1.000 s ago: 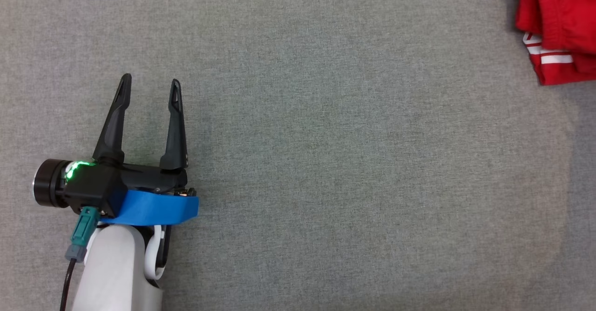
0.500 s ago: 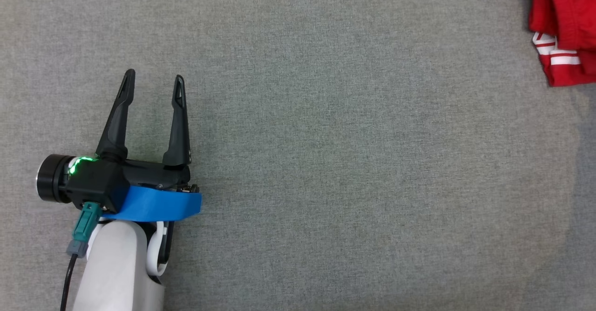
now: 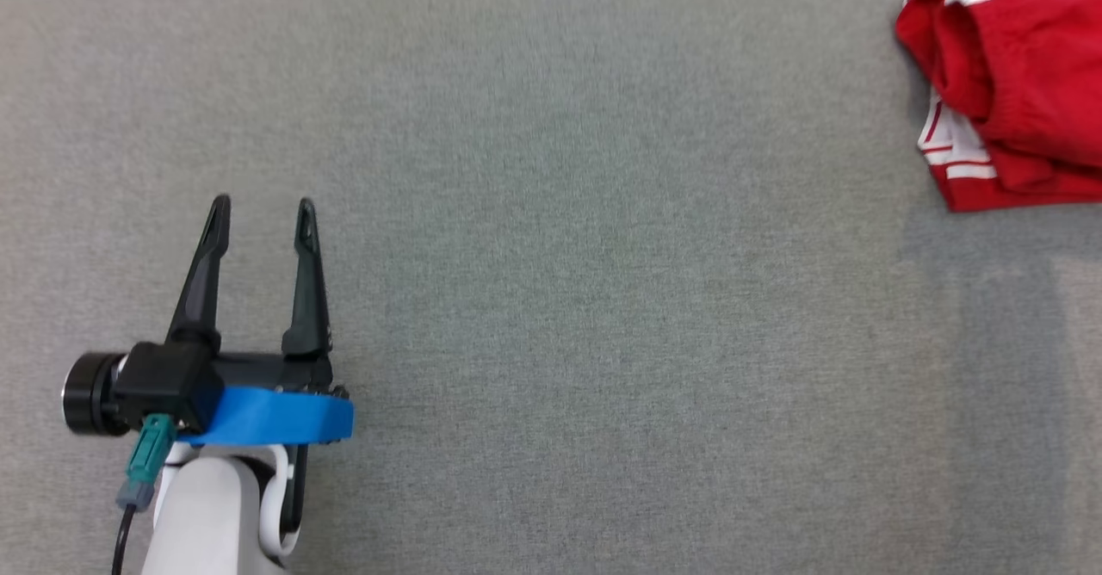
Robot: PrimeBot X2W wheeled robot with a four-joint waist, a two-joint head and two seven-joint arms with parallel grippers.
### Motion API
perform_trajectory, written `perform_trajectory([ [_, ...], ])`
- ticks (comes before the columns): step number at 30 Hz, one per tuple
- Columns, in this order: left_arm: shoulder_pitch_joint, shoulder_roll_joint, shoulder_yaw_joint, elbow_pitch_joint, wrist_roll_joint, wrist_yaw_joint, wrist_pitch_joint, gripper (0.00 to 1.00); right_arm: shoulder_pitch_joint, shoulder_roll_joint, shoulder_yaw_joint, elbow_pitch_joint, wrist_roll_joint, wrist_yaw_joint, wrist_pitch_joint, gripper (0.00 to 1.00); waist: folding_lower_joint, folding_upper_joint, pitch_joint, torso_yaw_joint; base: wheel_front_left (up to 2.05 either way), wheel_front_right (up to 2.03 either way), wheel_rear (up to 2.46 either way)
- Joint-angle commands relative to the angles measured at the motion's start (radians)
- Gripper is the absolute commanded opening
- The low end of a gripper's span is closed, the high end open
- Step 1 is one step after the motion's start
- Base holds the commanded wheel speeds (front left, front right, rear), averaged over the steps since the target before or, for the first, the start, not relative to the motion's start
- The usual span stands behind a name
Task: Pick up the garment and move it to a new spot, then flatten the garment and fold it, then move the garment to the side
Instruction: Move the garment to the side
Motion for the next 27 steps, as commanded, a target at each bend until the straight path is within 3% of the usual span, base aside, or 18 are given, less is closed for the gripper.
perform_trajectory([
  [1, 0.014, 0.002, 0.004, 0.003, -0.004, 0.004, -0.002, 1.00, 0.018, 0.012, 0.004, -0.005, 0.000, -0.001, -0.012, 1.00, 0.0001, 0.0000, -0.025, -0.016, 0.00, 0.00, 0.00],
  [8, 0.093, -0.001, 0.028, 0.009, 0.000, 0.017, -0.002, 1.00, 0.133, 0.125, 0.038, -0.043, 0.023, -0.001, -0.127, 1.00, 0.0001, 0.0000, -0.130, -0.005, 0.00, 0.00, 0.00],
  [16, 0.165, 0.000, 0.047, 0.017, 0.005, 0.023, -0.002, 1.00, 0.304, 0.251, 0.068, -0.098, 0.046, 0.000, -0.178, 1.00, 0.0001, 0.0000, -0.225, 0.009, 0.00, 0.00, 0.00],
  [27, 0.220, -0.001, 0.057, 0.031, 0.005, 0.025, -0.002, 1.00, 0.548, 0.382, -0.007, -0.235, 0.050, 0.000, -0.190, 1.00, 0.0001, 0.0000, -0.295, 0.024, 0.00, 0.00, 0.00],
])
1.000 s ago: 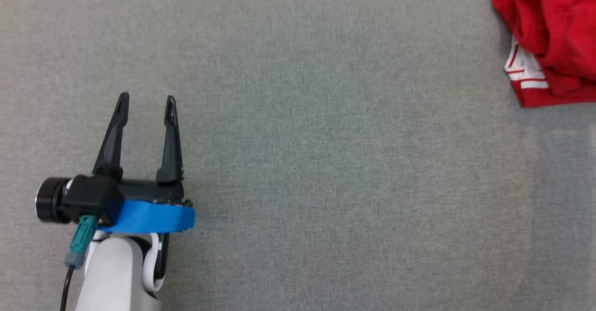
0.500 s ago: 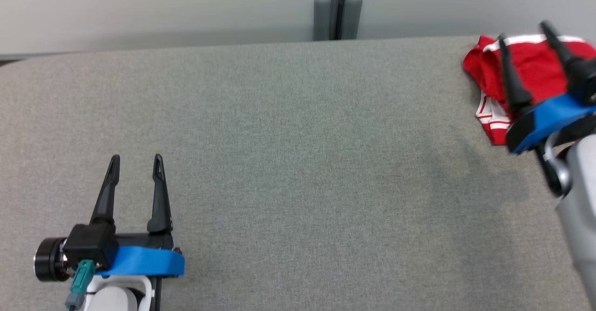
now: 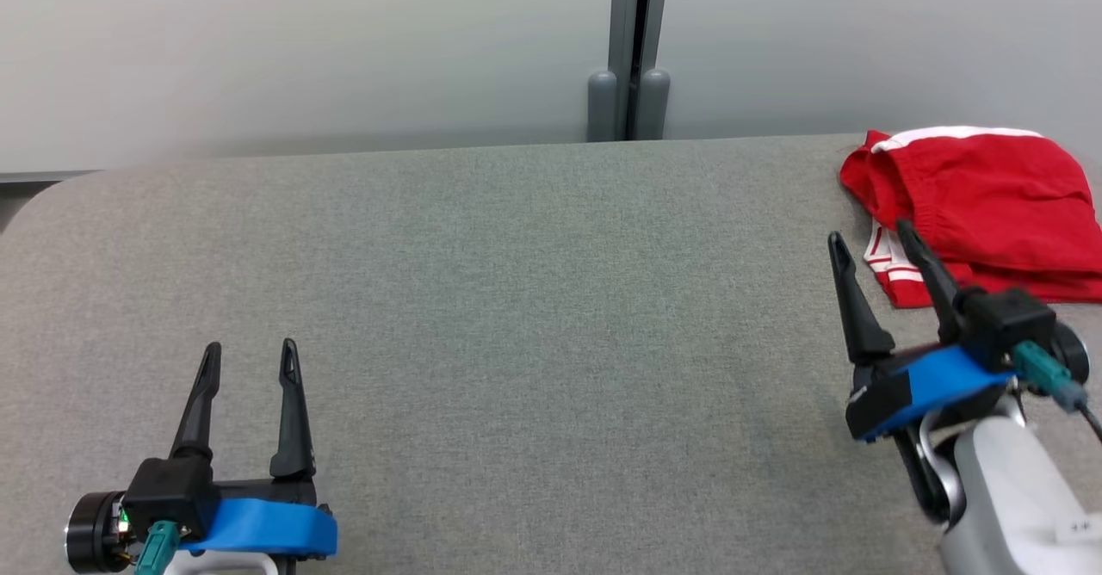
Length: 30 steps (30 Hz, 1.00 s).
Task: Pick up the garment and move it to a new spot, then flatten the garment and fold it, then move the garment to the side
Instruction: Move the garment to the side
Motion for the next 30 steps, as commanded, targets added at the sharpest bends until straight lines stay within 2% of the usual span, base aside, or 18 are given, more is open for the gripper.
perform_trajectory([
  [1, 0.011, 0.001, 0.004, 0.003, 0.004, 0.000, -0.002, 1.00, 0.054, 0.025, -0.030, -0.034, -0.010, 0.000, 0.002, 1.00, 0.0002, 0.0000, -0.009, 0.004, 0.00, 0.00, 0.00],
  [7, 0.030, 0.004, 0.008, 0.008, 0.006, 0.000, -0.002, 1.00, 0.185, 0.089, -0.106, -0.148, -0.041, 0.000, 0.026, 1.00, 0.0002, 0.0000, -0.033, 0.007, 0.00, 0.00, 0.00],
  [14, 0.035, 0.004, 0.004, 0.009, 0.008, 0.002, -0.002, 1.00, 0.278, 0.130, -0.123, -0.268, -0.072, 0.000, 0.069, 1.00, 0.0002, 0.0000, -0.043, 0.000, 0.00, 0.00, 0.00],
  [20, 0.038, 0.003, 0.003, 0.013, 0.007, 0.000, -0.002, 1.00, 0.332, 0.139, -0.132, -0.327, -0.076, 0.000, 0.098, 1.00, 0.0002, 0.0000, -0.051, 0.000, 0.00, 0.00, 0.00],
  [30, 0.047, 0.003, 0.003, 0.020, -0.005, -0.003, -0.002, 1.00, 0.355, 0.140, -0.137, -0.348, -0.048, 0.000, 0.111, 1.00, 0.0002, 0.0000, -0.063, 0.000, 0.00, 0.00, 0.00],
])
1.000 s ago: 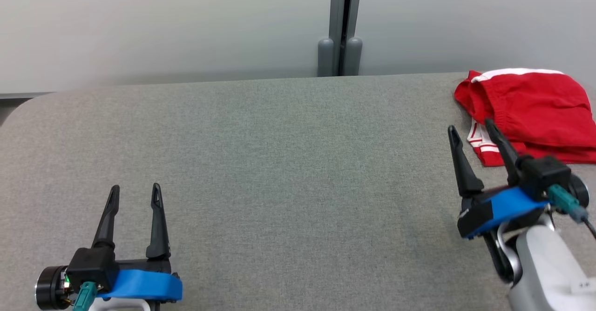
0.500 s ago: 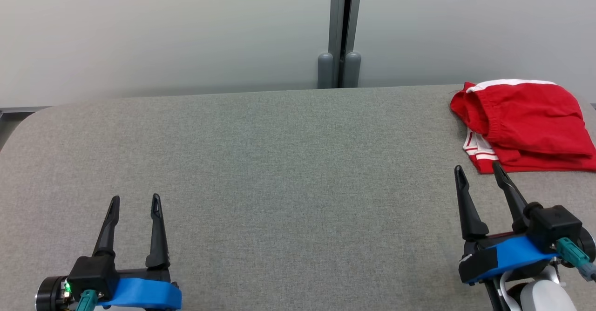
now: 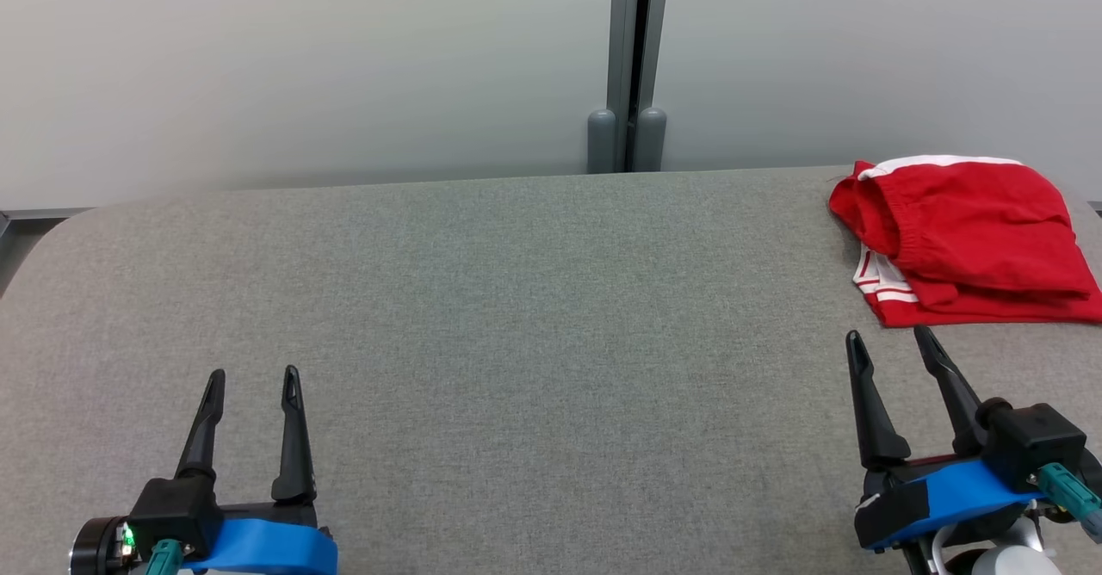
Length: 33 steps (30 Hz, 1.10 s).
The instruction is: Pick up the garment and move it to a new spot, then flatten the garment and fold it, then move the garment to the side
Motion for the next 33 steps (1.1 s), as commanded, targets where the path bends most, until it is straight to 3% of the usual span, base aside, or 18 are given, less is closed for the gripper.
perform_trajectory([
  [1, 0.012, 0.002, 0.001, 0.002, -0.005, -0.003, -0.002, 1.00, 0.011, 0.002, -0.004, -0.006, 0.004, 0.000, 0.001, 1.00, 0.0001, 0.0000, -0.002, -0.001, 0.00, 0.00, 0.00],
  [4, 0.011, 0.001, 0.002, 0.001, -0.014, -0.003, -0.002, 1.00, 0.013, 0.002, -0.007, -0.008, 0.006, 0.000, 0.005, 1.00, 0.0001, 0.0000, -0.004, -0.001, 0.00, 0.00, 0.00],
  [5, 0.002, -0.002, 0.002, 0.006, -0.016, -0.001, 0.000, 0.00, 0.001, 0.000, -0.004, 0.001, 0.002, 0.000, 0.001, 0.00, 0.0001, 0.0000, -0.004, 0.000, 0.00, 0.00, 0.00],
  [10, 0.026, -0.012, 0.002, 0.056, -0.019, -0.001, 0.008, 0.00, 0.014, 0.003, -0.001, 0.050, 0.004, 0.000, 0.001, 0.00, 0.0002, 0.0000, -0.005, 0.000, 0.00, 0.00, 0.00],
  [33, -0.018, -0.012, 0.026, 0.058, -0.461, -0.013, 0.116, 0.00, -0.009, 0.002, -0.022, 0.082, 0.443, 0.000, 0.071, 0.00, 0.0002, 0.0000, -0.007, 0.002, 0.00, 0.00, 0.00],
])
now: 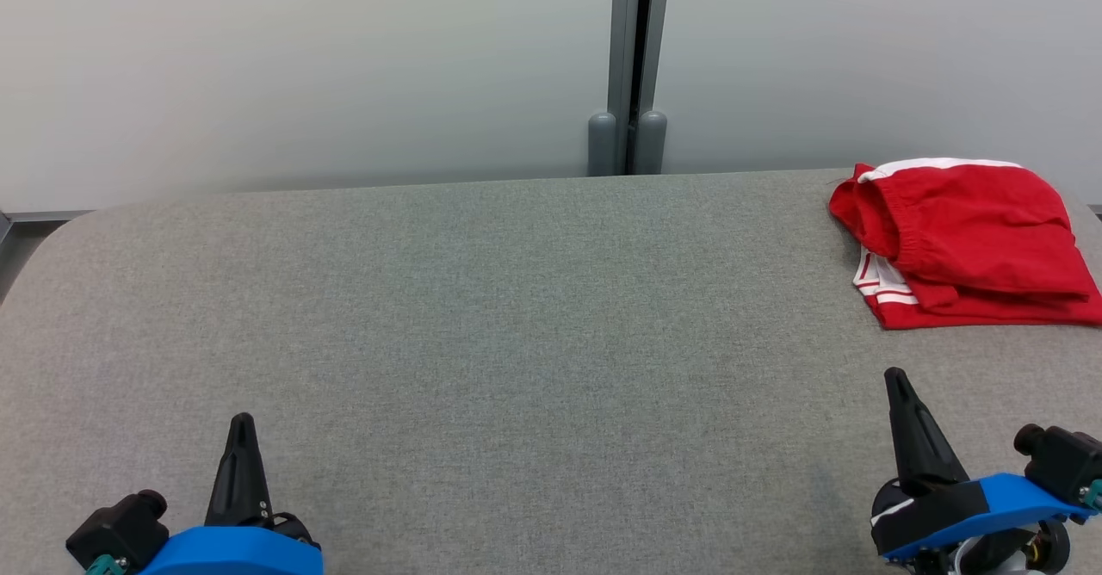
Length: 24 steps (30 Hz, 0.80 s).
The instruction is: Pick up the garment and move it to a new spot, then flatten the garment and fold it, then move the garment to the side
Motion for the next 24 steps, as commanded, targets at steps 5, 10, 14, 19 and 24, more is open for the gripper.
perform_trajectory([
  [5, -0.042, 0.002, 0.012, -0.017, -0.111, -0.006, 0.025, 0.00, -0.031, -0.003, -0.008, -0.005, 0.113, 0.000, 0.018, 0.00, -0.0001, 0.0000, 0.000, 0.001, 0.00, 0.00, 0.00],
  [10, -0.048, 0.002, 0.016, -0.017, -0.188, -0.008, 0.044, 0.00, -0.035, -0.003, -0.011, 0.001, 0.189, 0.000, 0.030, 0.00, -0.0001, 0.0000, -0.001, 0.001, 0.00, 0.00, 0.00],
  [14, -0.054, 0.002, 0.018, -0.017, -0.247, -0.010, 0.058, 0.00, -0.039, -0.004, -0.014, 0.005, 0.248, 0.000, 0.039, 0.00, -0.0001, 0.0000, -0.001, 0.001, 0.00, 0.00, 0.00],
  [19, -0.060, 0.002, 0.021, -0.017, -0.318, -0.012, 0.075, 0.00, -0.041, -0.004, -0.017, 0.010, 0.318, 0.000, 0.050, 0.00, -0.0001, 0.0000, -0.002, 0.002, 0.00, 0.00, 0.00],
  [24, -0.066, 0.002, 0.024, -0.016, -0.384, -0.014, 0.091, 0.00, -0.045, -0.004, -0.020, 0.014, 0.384, 0.000, 0.061, 0.00, -0.0001, 0.0000, -0.002, 0.002, 0.00, 0.00, 0.00],
])
